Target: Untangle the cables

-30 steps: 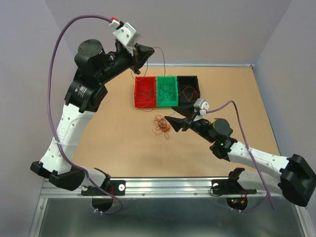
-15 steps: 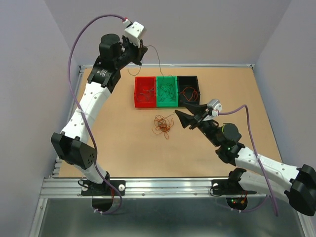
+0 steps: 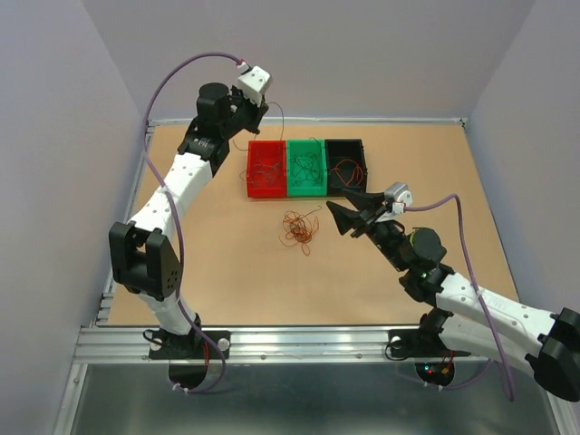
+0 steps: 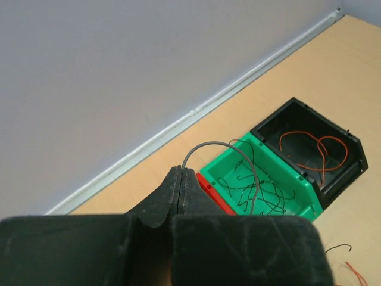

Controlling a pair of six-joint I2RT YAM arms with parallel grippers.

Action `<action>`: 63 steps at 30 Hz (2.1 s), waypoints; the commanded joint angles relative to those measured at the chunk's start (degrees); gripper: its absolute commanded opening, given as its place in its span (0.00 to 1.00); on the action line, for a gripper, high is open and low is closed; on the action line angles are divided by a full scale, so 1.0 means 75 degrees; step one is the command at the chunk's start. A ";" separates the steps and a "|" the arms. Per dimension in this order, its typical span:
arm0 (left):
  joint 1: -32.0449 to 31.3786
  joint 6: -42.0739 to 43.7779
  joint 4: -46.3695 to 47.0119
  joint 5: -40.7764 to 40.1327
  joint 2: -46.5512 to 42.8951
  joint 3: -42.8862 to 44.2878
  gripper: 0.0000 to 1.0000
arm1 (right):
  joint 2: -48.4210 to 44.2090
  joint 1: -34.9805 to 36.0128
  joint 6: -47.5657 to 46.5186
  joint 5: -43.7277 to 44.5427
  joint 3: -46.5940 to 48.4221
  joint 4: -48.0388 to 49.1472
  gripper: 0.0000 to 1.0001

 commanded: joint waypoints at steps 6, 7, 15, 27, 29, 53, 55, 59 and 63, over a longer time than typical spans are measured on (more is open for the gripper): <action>0.0237 0.0253 0.1156 -0.0149 0.0729 -0.0611 0.00 | -0.0138 -0.0036 -0.0078 0.0118 -0.0106 -0.0003 0.57; 0.0284 0.0183 0.1156 -0.0149 0.0812 -0.0576 0.00 | -0.0127 -0.0024 -0.0066 0.0130 -0.0105 -0.0015 0.57; 0.0718 -0.0578 0.1144 0.0039 0.0884 -0.0049 0.00 | -0.0080 -0.0024 -0.0066 0.0153 -0.0070 -0.0015 0.57; 0.0753 -0.1610 0.1132 -0.0393 0.1128 0.1076 0.00 | 0.0038 -0.0024 -0.0019 0.0095 -0.0012 -0.0015 0.56; 0.0753 -0.1774 0.1191 -0.0511 0.1269 0.1276 0.00 | 0.0049 -0.0024 -0.0008 0.0095 -0.0012 -0.0015 0.56; 0.0660 -0.1212 0.2597 -0.0489 0.0614 -0.1722 0.00 | 0.0155 -0.0024 0.0039 0.0036 0.0047 -0.0003 0.56; 0.0648 -0.1177 0.2620 -0.0477 0.0427 -0.1933 0.00 | 0.0143 -0.0036 0.0051 0.0013 0.0047 0.0008 0.56; 0.0648 -0.1165 0.2866 -0.0594 -0.0077 -0.2122 0.00 | 0.0155 -0.0024 0.0063 -0.0022 0.0047 -0.0003 0.56; 0.0648 -0.1224 0.2925 -0.0676 -0.0545 -0.1935 0.00 | 0.0248 -0.0024 0.0051 -0.0034 0.0082 -0.0003 0.56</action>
